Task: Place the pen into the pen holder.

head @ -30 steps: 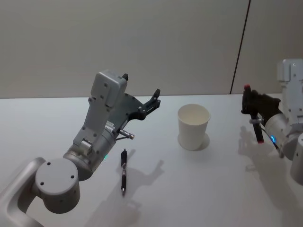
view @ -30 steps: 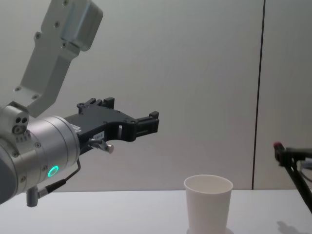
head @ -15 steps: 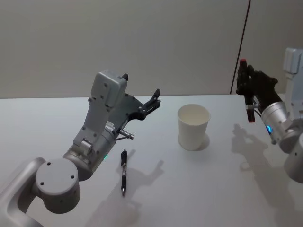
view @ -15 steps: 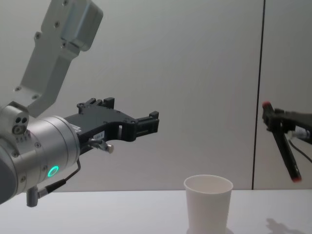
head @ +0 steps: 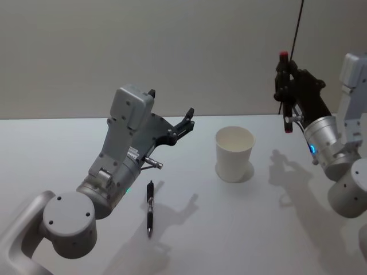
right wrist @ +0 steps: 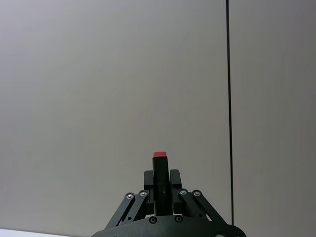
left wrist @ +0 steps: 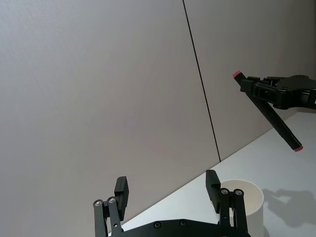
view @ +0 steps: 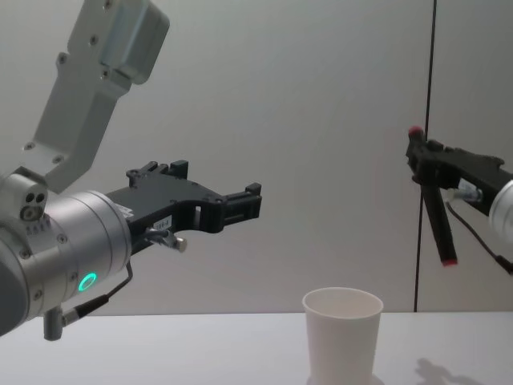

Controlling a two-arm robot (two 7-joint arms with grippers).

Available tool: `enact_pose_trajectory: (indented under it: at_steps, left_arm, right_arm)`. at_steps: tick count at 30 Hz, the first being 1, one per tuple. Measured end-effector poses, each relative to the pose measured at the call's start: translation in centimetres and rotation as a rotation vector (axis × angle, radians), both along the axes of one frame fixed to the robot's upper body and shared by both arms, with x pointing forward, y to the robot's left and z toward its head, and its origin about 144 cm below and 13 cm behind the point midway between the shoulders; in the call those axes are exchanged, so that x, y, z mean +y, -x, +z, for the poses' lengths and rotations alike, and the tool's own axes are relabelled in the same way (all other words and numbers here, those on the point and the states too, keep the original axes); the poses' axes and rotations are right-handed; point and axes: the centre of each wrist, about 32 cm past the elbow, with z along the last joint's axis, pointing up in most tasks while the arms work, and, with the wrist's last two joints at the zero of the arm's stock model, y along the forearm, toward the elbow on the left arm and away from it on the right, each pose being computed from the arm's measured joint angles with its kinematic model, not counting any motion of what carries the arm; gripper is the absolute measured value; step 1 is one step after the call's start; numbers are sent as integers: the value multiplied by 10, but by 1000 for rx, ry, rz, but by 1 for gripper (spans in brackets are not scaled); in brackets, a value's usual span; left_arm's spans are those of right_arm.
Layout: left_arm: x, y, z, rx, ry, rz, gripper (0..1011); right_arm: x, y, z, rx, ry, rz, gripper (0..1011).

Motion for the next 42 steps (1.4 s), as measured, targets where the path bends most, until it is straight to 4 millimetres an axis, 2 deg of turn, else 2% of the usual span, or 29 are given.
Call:
enact_pose_trajectory:
  at_steps: [24, 42]
  left_arm:
    - [0, 0, 0, 0, 0, 0, 1004]
    - [0, 0, 0, 0, 0, 0, 1004]
  right_arm:
    - [28, -5, -14, -99, -56, 55, 180]
    - [37, -14, -34, -129, -60, 67, 180]
